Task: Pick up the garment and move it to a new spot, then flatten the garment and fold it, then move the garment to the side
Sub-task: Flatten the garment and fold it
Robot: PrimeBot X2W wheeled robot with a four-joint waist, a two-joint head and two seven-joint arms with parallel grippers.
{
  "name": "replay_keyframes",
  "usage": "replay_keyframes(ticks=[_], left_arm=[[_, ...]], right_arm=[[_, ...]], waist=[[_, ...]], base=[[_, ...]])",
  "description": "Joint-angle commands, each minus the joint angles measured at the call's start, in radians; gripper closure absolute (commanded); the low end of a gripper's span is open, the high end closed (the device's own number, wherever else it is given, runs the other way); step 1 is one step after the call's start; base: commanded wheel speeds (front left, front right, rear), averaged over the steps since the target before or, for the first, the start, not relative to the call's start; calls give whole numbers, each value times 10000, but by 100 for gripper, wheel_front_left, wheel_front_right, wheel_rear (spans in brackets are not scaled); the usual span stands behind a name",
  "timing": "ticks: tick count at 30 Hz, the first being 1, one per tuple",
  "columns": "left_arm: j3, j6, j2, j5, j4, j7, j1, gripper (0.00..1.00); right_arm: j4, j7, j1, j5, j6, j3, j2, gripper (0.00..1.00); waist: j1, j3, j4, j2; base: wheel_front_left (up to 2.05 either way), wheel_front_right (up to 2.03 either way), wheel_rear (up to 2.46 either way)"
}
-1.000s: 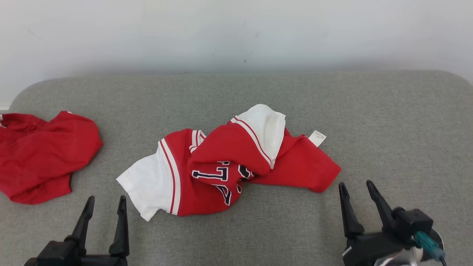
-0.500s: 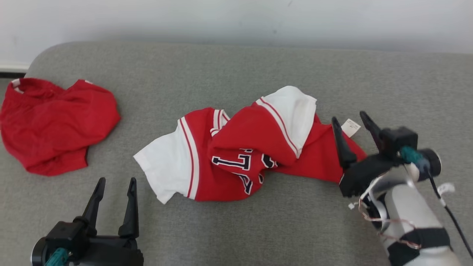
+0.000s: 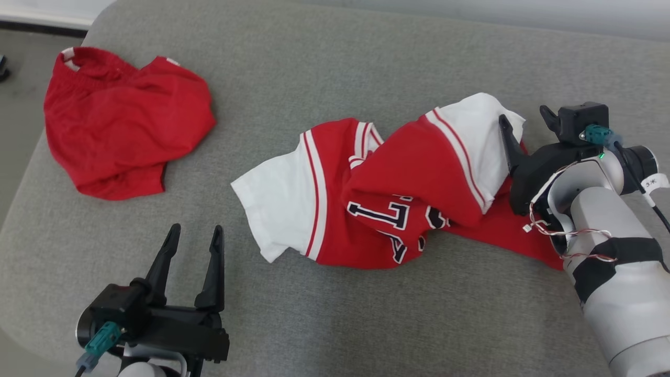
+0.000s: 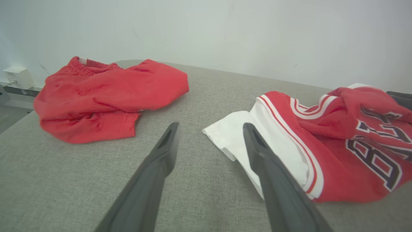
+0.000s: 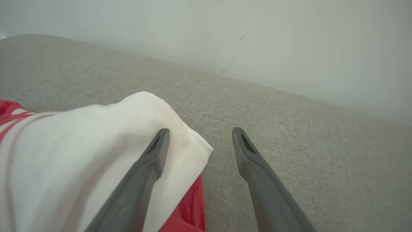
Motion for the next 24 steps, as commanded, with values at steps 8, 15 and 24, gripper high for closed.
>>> replay_keyframes(ticks=[8,15,24], left_arm=[[-333,15,-49,-260,148,-9,-454,0],[-197,14,17,-192,264,-9,-298,0],[-123,14,141,-23,286,-9,34,0]], right_arm=[[1945,-38,-760,361,-22,132,54,54],[2402,-941,-986,602,-22,571,34,100],[2369,-1883,-1374,817,-22,1101,-290,100]], waist=[[-2,681,799,-1],[-2,428,565,-1],[-2,-395,-27,-1]], base=[[0,0,0],[0,0,0],[0,0,0]])
